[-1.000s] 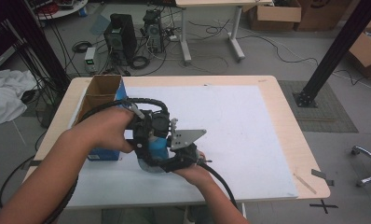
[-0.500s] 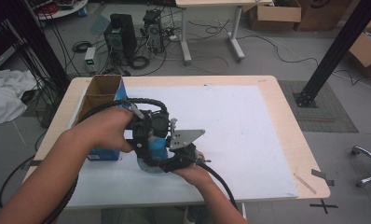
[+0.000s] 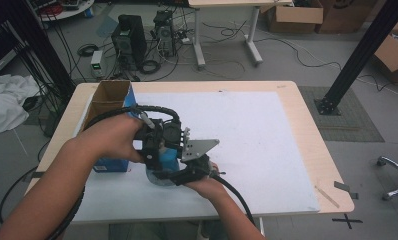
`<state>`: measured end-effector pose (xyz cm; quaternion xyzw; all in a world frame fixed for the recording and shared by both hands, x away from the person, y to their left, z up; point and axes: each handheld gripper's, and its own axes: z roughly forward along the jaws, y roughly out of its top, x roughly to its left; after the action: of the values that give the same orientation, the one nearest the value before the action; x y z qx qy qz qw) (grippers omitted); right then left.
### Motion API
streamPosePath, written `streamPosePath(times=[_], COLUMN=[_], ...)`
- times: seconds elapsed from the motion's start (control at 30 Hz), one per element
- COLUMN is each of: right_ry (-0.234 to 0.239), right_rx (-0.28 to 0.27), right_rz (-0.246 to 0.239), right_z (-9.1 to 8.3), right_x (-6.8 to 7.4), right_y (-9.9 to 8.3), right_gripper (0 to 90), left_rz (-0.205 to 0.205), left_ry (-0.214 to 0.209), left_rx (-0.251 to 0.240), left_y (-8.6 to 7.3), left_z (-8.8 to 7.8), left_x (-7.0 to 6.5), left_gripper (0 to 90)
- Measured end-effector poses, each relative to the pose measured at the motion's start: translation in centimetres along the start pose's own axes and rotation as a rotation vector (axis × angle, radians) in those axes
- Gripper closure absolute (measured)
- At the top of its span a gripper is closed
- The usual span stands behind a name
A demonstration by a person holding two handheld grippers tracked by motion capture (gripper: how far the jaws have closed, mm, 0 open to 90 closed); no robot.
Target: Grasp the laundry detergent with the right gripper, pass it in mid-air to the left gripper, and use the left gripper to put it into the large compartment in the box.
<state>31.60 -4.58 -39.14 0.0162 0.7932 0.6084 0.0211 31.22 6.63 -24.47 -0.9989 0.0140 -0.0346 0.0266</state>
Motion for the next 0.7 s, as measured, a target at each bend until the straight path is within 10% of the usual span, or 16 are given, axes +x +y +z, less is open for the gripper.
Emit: streamPosePath(times=[0.7], right_ry=[-0.01], right_rx=[-0.004], right_rz=[0.05], right_z=[-1.3], right_x=[-0.5], right_y=[0.2], right_gripper=[25.7], left_rz=[-0.05], left_ry=[-0.01], left_rx=[0.016], left_y=[0.1], left_z=[-0.5], left_x=[0.7], left_gripper=[38.5])
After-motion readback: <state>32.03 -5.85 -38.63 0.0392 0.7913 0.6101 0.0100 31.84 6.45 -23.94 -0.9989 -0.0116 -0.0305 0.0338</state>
